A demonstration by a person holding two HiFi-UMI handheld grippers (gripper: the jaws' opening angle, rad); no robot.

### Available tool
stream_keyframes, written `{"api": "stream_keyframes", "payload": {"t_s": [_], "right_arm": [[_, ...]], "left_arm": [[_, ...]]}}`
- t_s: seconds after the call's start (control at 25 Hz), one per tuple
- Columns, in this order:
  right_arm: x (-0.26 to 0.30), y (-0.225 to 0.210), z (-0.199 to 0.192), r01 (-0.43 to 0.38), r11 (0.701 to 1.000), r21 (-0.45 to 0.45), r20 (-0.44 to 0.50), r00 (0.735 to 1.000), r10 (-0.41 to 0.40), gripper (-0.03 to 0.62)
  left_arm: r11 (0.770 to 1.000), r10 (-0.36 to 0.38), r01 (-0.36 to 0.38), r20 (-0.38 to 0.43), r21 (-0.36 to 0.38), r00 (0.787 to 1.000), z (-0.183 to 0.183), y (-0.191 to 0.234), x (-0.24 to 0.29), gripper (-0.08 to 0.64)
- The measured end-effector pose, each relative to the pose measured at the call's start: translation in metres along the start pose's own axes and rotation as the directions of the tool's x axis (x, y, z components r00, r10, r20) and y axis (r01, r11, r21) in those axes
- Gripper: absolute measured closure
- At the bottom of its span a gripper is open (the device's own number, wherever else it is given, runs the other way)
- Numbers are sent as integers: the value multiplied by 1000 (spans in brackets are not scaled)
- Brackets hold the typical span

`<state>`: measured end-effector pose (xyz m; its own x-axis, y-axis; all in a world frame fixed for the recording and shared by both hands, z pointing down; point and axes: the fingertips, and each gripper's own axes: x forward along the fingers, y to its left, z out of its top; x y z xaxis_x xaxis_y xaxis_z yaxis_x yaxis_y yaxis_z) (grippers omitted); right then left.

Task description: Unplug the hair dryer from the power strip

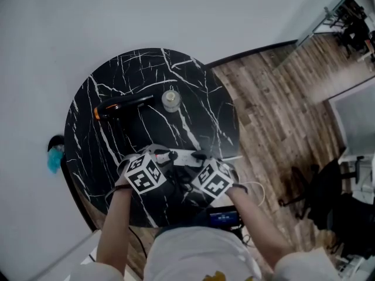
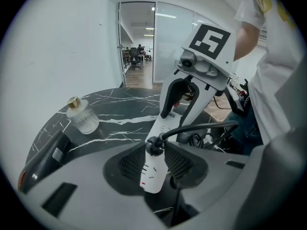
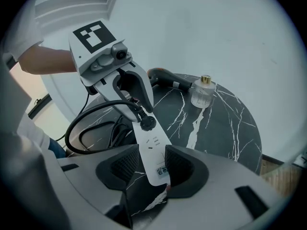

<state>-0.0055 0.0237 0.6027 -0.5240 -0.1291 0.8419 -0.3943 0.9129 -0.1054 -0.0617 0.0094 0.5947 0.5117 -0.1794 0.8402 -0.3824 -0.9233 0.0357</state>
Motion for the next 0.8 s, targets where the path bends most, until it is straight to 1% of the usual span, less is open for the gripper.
{"api": "stream_keyframes", "payload": {"t_s": [0.08, 0.2, 0.36, 0.44, 0.52, 0.56, 0.8], "right_arm": [[3, -2, 0, -3, 1000, 4, -11, 1000, 3, 442], [4, -6, 0, -12, 1000, 12, -28, 1000, 12, 442], [3, -10, 2, -20, 1000, 21, -62, 998, 21, 442], [4, -10, 2, -16, 1000, 8, -80, 997, 17, 442], [5, -10, 1, -13, 1000, -3, -85, 996, 12, 442], [5, -9, 1, -14, 1000, -6, -84, 996, 13, 442], [2, -10, 0, -23, 1000, -13, -87, 996, 22, 442]], "left_arm": [[1000, -12, 12, -5, 2, 1000, 2, 1, 3, 445], [998, -63, 63, -22, -7, 998, 3, 0, 7, 445], [997, -74, 74, -27, 9, 997, 9, 5, 9, 446], [995, -93, 94, -42, 23, 995, 10, 5, 11, 449], [992, -118, 120, -67, 40, 991, 9, 2, 12, 479], [990, -125, 129, -79, 49, 989, 9, 1, 12, 480], [983, -119, 135, -126, 122, 985, 11, 1, 14, 492]]}}
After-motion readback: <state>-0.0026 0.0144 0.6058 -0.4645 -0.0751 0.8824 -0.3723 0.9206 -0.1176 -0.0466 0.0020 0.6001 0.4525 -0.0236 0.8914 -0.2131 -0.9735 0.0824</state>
